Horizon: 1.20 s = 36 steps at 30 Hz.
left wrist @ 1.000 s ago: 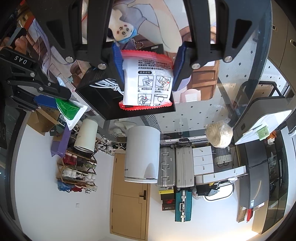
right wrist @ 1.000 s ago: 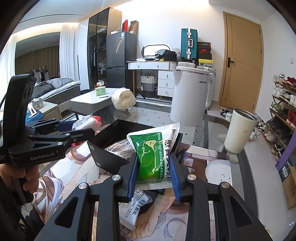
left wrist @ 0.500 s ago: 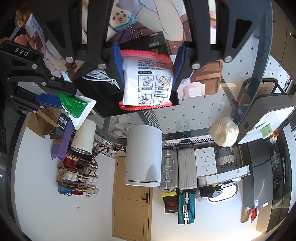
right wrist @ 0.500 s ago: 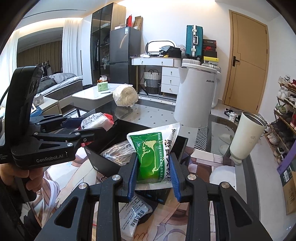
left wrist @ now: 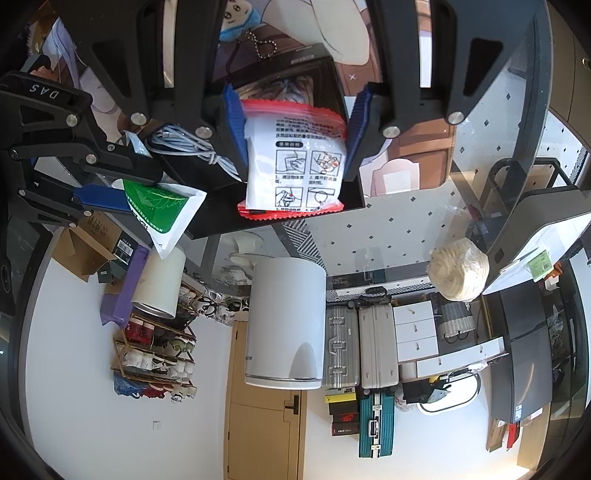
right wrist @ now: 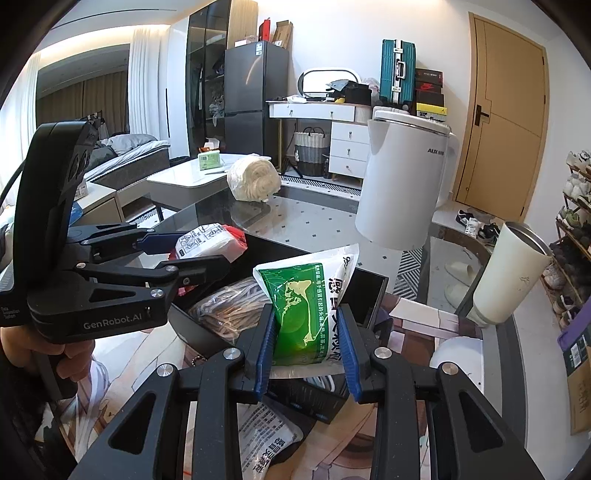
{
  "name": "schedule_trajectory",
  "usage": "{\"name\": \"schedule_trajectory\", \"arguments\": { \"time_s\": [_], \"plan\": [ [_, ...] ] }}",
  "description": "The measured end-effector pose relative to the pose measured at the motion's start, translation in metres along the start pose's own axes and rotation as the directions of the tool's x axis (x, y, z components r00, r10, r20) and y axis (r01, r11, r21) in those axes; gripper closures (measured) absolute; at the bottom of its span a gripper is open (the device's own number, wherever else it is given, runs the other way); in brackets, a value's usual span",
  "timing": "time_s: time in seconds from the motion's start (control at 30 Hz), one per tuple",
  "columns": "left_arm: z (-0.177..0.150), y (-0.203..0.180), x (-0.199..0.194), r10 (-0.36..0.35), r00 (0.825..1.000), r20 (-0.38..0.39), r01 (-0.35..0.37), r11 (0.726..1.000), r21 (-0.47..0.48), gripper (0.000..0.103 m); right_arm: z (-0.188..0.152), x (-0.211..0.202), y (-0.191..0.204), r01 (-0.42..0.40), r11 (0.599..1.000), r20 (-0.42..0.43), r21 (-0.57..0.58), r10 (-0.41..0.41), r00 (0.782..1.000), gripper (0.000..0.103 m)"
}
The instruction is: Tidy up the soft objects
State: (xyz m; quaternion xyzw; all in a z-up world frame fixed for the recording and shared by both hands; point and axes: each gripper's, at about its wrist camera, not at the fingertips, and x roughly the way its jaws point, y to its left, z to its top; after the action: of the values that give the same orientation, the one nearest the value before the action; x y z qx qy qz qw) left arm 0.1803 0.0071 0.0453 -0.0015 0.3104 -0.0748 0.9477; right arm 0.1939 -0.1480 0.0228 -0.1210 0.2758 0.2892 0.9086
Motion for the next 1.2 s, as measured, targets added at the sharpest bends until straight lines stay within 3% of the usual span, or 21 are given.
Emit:
{"name": "schedule_trajectory", "arguments": {
  "time_s": [0.97,1.03,1.1,1.2],
  "plan": [
    [0.005,0.003,0.024,-0.004,0.999,-0.045,0.004,1.0,0.002,0.057,0.01,0.049,-0.001,0.005,0.999,-0.133,-0.039,-0.01,0.991,0.071],
    [0.005,0.002,0.023,-0.005,0.999,-0.045,0.005,1.0,0.004,0.057,0.01,0.049,-0.001,0.007,0.999,-0.133,-0.044,-0.013,0.991,0.067],
    [0.005,0.002,0.023,-0.007,0.999,-0.046,0.007,1.0,0.004,0.057,0.01,0.046,0.0,0.012,0.999,-0.123,-0.046,-0.018,0.992,0.053],
    [0.004,0.002,0.022,-0.008,0.999,-0.044,0.009,1.0,0.007,0.057,0.01,0.04,-0.001,0.022,0.999,-0.103,-0.046,-0.027,0.994,0.052]
  ]
}}
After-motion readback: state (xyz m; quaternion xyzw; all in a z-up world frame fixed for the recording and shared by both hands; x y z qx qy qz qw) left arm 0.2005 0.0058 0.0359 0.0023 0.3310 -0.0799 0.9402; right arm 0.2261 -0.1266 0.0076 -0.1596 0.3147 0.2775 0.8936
